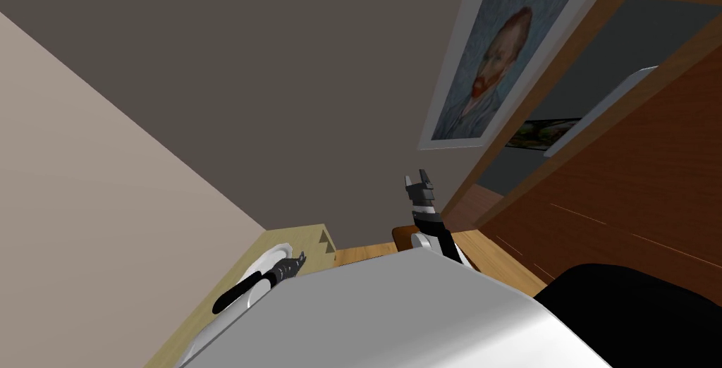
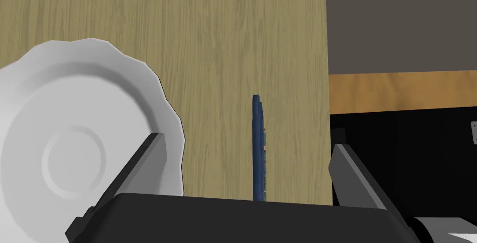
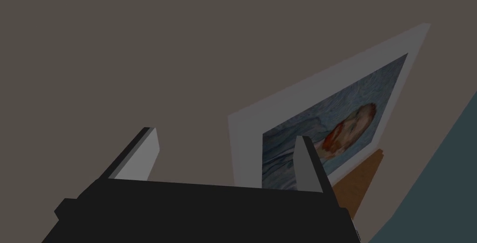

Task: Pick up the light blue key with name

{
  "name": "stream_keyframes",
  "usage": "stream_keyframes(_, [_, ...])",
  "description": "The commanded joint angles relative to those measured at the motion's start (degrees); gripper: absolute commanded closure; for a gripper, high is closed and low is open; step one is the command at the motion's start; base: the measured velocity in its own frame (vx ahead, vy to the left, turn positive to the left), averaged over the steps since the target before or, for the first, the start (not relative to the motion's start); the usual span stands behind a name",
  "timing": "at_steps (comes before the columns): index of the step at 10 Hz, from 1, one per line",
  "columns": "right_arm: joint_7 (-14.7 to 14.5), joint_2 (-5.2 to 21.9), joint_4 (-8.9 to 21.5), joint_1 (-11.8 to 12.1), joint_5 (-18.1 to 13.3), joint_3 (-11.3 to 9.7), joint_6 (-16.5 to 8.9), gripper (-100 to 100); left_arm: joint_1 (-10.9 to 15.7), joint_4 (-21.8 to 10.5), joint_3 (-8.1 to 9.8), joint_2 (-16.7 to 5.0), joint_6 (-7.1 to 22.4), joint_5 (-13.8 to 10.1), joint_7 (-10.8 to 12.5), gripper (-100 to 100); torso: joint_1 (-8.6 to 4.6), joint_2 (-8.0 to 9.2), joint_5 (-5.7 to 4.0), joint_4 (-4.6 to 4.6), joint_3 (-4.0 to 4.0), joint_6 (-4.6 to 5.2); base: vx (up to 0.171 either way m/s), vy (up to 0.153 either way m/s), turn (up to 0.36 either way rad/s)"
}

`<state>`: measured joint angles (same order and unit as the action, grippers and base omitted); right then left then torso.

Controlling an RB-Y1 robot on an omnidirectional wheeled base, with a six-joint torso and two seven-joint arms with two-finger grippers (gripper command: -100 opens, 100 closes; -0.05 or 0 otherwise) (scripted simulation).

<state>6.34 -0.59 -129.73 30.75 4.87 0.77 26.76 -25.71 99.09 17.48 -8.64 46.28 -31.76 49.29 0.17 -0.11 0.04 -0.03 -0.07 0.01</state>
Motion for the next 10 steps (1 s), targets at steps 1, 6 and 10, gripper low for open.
stream_keyframes(1, [0.0,0.0,0.0,0.0,0.0,0.0,0.0,0,0.4,-1.6,0.27,-0.4,0.8,-1.0,0.5,-100,0.0,0.0,0.0,0.0,0.0,0.0,0.019,0.02,-0.007])
stream_keyframes(6, [0.0,0.0,0.0,0.0,0.0,0.0,0.0,0,0.0,-4.5,0.78,-0.2,4.3,-2.8,2.6,-100,-0.03,0.05,-0.01,0.01,0.03,0.0,0.015,0.021,-0.014])
stream_keyframes(10, [0.0,0.0,0.0,0.0,0.0,0.0,0.0,0,4.8,-10.5,0.32,-1.6,3.6,-4.2,0.2,-100,-0.32,0.17,-0.07,0.04,0.1,0.01,-0.013,-0.029,0.076])
